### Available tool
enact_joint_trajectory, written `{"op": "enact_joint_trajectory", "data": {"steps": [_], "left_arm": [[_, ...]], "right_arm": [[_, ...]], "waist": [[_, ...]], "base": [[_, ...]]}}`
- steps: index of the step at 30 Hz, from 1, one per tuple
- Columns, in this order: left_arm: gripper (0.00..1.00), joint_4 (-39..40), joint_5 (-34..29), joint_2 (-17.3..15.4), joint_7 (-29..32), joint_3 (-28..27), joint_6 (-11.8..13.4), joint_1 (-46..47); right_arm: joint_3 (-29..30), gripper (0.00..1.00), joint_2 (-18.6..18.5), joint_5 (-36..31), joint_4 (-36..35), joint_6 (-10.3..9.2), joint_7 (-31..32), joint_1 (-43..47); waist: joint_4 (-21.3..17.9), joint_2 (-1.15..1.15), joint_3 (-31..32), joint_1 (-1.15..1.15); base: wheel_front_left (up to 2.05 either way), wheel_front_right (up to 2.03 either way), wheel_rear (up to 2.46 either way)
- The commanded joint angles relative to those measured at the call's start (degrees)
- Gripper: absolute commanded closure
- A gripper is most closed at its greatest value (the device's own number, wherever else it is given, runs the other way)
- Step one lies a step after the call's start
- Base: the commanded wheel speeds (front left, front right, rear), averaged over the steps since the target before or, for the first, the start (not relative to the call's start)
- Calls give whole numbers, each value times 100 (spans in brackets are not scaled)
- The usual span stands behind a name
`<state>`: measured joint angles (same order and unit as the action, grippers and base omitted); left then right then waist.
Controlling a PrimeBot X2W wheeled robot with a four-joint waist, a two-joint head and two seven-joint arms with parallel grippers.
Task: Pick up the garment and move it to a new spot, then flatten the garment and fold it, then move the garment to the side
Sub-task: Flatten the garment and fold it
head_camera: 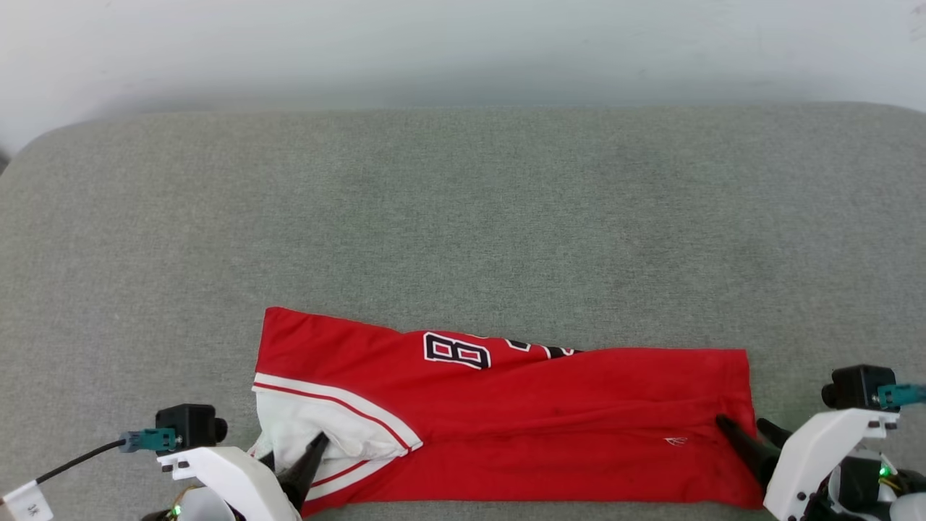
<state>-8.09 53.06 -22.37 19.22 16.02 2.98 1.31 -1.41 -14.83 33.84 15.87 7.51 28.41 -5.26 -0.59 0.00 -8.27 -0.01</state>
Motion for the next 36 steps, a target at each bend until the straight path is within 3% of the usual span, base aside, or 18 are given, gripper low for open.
{"op": "enact_joint_trajectory", "data": {"steps": [1, 8, 13, 19, 28, 36], "left_arm": [[0, -36, -129, 59, -252, -33, 0, 50], [0, 228, -736, 213, -1219, -112, 314, 174], [0, 569, -1066, 306, -1698, -126, 490, 312], [0, 946, -1754, 369, -2435, -11, 733, 468], [0, 1405, -2705, 213, -3106, 211, 1017, 583], [0, 1812, -2867, 253, -3098, 332, 1112, 603]], "right_arm": [[-26, 0, 27, 59, -35, -4, -127, 150], [160, 0, -170, 74, -760, -3, -597, 245], [525, 0, -313, 18, -1056, -3, -382, 227], [1190, 0, -422, -209, -1379, -3, 330, 219], [1629, 0, -101, -502, -1541, -3, 1475, 363], [1483, 0, 262, -408, -976, -3, 1696, 295]], "waist": [[-36, 0, 41, 1], [-172, 0, 261, 1], [-179, 0, 343, 1], [-54, 0, 436, 1], [404, 0, 240, 1], [836, 0, -97, 1]], "base": [[0, 0, 0], [0, 0, 0], [0, 0, 0], [0, 0, 0], [0, 0, 0], [0, 0, 0]]}}
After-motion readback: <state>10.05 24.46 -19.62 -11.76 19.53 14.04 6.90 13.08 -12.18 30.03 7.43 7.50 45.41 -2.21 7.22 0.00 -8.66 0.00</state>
